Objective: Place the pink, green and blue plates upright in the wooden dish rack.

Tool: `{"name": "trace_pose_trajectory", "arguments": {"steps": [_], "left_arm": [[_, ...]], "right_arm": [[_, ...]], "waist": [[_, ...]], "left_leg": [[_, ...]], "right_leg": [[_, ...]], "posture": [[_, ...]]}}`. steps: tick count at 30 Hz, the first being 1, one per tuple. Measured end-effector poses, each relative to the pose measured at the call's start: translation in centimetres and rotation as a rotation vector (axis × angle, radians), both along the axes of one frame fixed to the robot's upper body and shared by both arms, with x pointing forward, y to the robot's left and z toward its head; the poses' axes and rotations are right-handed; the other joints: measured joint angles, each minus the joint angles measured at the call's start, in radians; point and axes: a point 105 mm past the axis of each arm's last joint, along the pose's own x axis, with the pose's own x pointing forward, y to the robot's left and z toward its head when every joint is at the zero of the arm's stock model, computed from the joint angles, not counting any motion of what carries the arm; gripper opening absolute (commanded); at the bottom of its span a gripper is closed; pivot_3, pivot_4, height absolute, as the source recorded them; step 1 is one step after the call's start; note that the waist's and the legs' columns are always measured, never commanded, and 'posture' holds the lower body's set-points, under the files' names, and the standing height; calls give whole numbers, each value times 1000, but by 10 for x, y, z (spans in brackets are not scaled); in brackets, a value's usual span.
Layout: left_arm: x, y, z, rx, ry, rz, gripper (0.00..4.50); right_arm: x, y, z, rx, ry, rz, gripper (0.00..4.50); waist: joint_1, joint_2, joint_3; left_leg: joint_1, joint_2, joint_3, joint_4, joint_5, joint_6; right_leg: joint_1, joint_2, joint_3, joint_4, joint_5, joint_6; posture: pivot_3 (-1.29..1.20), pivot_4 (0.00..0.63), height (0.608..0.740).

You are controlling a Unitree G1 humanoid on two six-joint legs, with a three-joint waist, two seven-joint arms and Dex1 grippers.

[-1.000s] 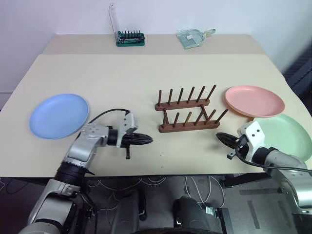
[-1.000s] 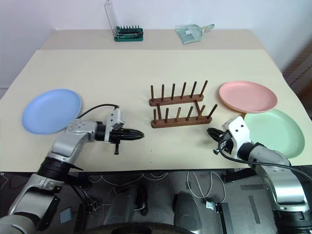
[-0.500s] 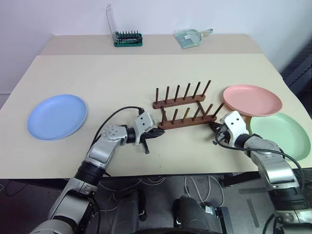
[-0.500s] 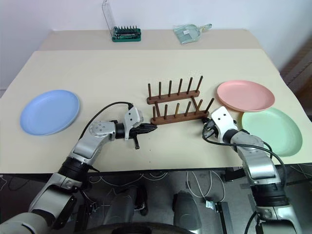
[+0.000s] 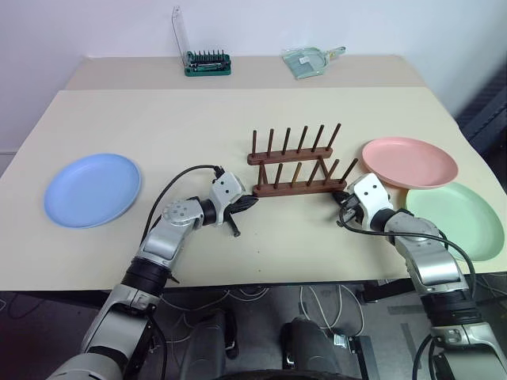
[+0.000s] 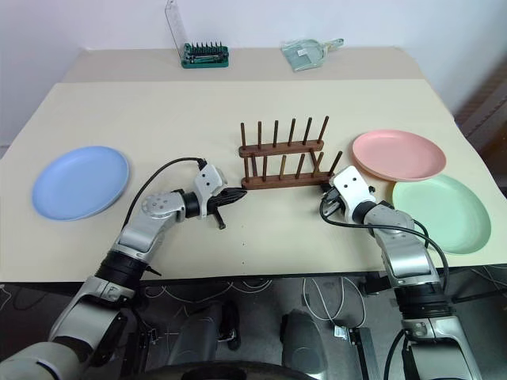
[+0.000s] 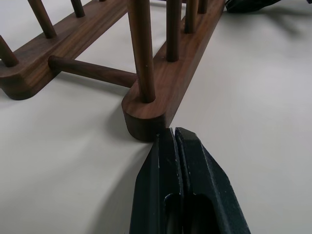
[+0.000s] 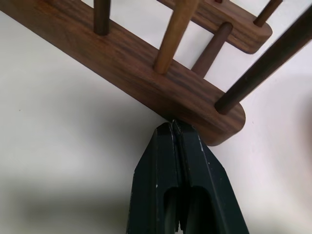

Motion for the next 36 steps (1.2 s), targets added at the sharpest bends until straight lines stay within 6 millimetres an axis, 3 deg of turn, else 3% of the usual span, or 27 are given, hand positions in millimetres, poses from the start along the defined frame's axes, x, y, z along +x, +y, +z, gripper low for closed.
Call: {"name": "trace_pose_trajectory", "arguments": {"steps": [6,11,17,24,27,30,33,36], "left_arm": [[4,2,1,-3,-16,19,14],[5,4,1,-2,-21,26,14],[11,11,2,0,-35,63,14],[13,12,3,-4,-42,69,14],[9,16,3,11,-30,34,0],[-3,28,1,7,11,-31,0],[-21,42,0,-23,94,-110,0],[-35,40,7,-45,127,-196,0]], "right_arm": [[-1,1,0,1,-1,8,0],[-19,5,1,-18,7,82,0],[-37,-19,37,-69,-42,88,0],[-42,-37,54,-129,-43,80,0],[-36,-57,70,-159,-40,27,821],[-27,-77,75,-181,-17,-36,2290],[-19,-87,68,-215,30,-63,3827],[-11,-89,59,-244,64,-67,3827]], "waist": [[0,0,0],[2,0,0],[-1,0,0],[2,0,0],[-2,0,0],[-5,0,0],[-5,0,0],[0,0,0]], "left_leg": [[0,0,0,0,0,0],[0,0,0,0,0,0],[0,0,0,0,0,0],[0,0,0,0,0,0],[0,0,0,0,0,0],[0,1,0,-1,0,0],[0,1,0,-1,0,0],[-1,0,0,0,0,0]], "right_leg": [[0,0,0,0,0,0],[0,0,0,0,0,0],[0,0,0,0,0,0],[0,-1,0,0,0,0],[0,0,0,0,0,0],[-1,0,0,0,0,0],[-1,0,0,0,0,0],[-1,-1,0,0,0,0]], "posture": [[0,150,732],[0,150,732],[0,150,732],[0,150,732],[0,150,732],[0,150,732],[0,150,732],[0,150,732]]}}
